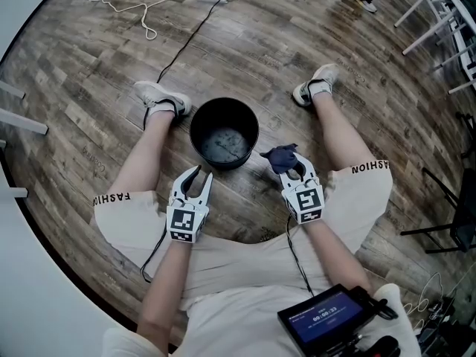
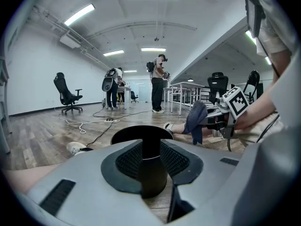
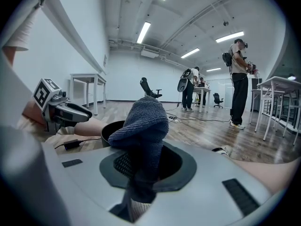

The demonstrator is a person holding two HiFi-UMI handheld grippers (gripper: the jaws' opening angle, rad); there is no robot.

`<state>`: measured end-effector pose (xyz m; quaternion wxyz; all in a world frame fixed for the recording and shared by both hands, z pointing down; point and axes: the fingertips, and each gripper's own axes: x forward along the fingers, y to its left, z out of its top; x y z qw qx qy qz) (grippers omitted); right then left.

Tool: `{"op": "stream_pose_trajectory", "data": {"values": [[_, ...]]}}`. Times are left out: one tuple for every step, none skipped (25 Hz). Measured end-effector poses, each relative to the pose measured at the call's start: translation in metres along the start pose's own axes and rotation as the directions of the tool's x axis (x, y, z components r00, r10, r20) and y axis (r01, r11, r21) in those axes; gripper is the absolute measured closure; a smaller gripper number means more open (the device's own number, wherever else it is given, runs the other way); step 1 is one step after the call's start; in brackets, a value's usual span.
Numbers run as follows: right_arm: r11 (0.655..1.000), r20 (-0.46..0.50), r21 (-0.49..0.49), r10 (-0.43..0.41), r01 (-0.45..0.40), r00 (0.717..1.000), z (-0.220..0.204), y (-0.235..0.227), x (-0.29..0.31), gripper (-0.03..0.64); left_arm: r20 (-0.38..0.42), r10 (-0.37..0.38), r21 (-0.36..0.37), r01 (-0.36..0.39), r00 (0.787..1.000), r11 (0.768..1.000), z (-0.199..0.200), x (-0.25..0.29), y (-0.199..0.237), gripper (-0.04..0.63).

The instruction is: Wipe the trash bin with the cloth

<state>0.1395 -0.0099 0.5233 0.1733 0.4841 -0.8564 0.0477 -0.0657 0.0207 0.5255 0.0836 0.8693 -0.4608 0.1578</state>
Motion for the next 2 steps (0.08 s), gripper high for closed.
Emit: {"op": "stream_pose_trajectory", "data": {"values": [[1.0,0.001,-0.002,0.002,-0.002,1.0,0.0008,-0.001,0.0015,0.535,0.002,0.002,0.0,-0.002,1.0,1.0,0.0009,0.0013,0.0007,0.466],[1.0,0.002,-0.005,0.004,-0.004,1.0,0.0017,-0.0021,0.003,0.535,0.004,0.005,-0.001,-0.005,1.0,1.0,0.0018,0.0025,0.0015,0.466]]}}
